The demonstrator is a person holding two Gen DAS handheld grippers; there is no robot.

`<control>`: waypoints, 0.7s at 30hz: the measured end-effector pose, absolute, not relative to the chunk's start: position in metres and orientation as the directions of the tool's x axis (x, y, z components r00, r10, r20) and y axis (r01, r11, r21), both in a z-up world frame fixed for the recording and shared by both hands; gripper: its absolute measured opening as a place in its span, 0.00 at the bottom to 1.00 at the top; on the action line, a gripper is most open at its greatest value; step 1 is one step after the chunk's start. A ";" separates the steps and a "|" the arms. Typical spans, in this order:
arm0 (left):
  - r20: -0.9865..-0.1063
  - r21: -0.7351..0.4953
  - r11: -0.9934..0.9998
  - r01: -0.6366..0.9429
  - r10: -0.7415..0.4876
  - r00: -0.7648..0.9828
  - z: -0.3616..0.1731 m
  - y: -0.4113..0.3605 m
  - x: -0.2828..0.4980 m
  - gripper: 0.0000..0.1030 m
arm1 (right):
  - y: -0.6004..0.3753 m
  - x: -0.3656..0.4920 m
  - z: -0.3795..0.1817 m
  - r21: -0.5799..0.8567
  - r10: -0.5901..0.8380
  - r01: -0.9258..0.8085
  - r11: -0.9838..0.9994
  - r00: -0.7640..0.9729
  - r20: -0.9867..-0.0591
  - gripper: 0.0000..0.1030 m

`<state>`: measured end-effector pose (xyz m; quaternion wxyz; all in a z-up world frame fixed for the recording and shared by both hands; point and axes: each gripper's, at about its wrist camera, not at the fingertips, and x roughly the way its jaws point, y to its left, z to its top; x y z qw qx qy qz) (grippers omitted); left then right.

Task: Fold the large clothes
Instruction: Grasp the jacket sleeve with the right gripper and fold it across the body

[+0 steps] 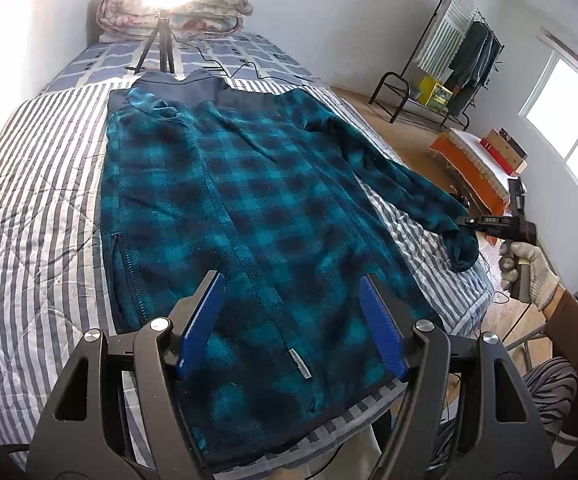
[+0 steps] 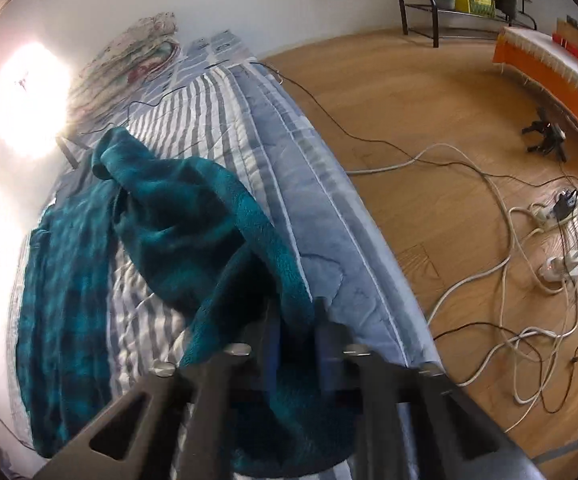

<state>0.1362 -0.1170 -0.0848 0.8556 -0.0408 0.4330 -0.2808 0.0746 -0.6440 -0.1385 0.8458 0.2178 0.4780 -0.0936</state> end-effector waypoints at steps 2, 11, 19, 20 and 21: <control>-0.718 -0.317 0.838 0.444 -0.518 0.465 -0.085 -0.117 0.136 0.69 | -0.638 0.068 -0.122 0.311 0.070 0.342 0.887 0.566 -0.822 0.02; -0.705 -0.325 0.830 0.453 -0.532 0.469 -0.079 -0.116 0.132 0.69 | -0.549 0.047 -0.035 0.345 0.193 0.087 0.935 0.691 -0.697 0.02; -0.688 -0.343 0.833 0.434 -0.537 0.488 -0.072 -0.105 0.128 0.69 | -0.419 0.051 -0.036 0.147 0.247 -0.210 0.967 0.604 -0.758 0.01; -0.687 -0.345 0.834 0.431 -0.537 0.489 -0.073 -0.104 0.127 0.69 | -0.403 0.051 -0.038 0.127 0.252 -0.246 0.961 0.588 -0.769 0.01; -0.687 -0.348 0.835 0.426 -0.537 0.490 -0.073 -0.103 0.127 0.69 | -0.393 0.051 -0.040 0.111 0.255 -0.273 0.955 0.578 -0.775 0.01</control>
